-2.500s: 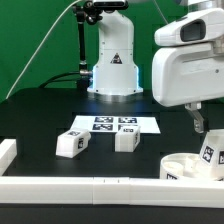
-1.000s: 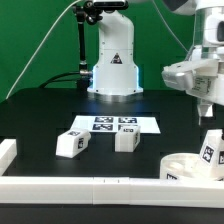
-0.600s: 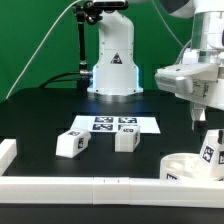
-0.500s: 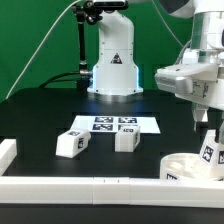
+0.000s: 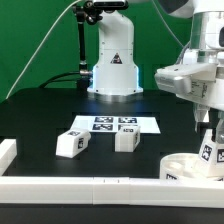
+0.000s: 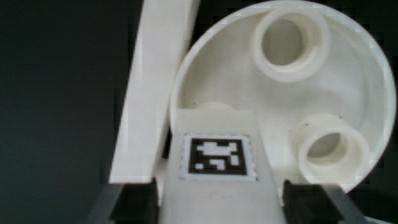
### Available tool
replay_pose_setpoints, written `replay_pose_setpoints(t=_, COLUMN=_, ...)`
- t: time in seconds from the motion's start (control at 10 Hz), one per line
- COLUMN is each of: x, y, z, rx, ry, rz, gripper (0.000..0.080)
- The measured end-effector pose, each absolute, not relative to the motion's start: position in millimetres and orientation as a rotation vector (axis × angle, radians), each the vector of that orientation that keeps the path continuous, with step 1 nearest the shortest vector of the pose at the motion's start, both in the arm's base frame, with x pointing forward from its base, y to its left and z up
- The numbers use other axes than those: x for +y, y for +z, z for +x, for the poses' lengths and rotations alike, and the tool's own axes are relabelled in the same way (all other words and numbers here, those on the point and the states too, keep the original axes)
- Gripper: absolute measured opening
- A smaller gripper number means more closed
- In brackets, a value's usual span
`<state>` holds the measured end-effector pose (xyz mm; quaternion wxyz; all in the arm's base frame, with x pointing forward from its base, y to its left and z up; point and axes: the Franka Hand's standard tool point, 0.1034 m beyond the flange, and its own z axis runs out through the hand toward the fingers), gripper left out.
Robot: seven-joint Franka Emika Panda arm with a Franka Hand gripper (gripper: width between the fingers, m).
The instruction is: Assemble stool
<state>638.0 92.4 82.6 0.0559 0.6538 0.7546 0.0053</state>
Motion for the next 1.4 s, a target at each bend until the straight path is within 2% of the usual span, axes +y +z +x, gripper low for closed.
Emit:
replay_pose_setpoints(t=0.3, x=75.5, y=82.6, z=644.1, rx=2.153, ry=0.071, rz=2.135, gripper=0.0333)
replay_pose_setpoints(t=0.6, x=75.4, y=82.8, z=643.4, rx=1.896, ry=0.092, rz=2.377, gripper=0.0334)
replay_pose_setpoints(t=1.0, x=67.8, y=81.3, z=638.3, rx=1.303, ry=0.142, rz=2.849, gripper=0.0334)
replay_pose_setpoints(t=1.4, x=70.6, y=81.2, z=638.2, rx=0.898, ry=0.146, rz=3.018, gripper=0.0334)
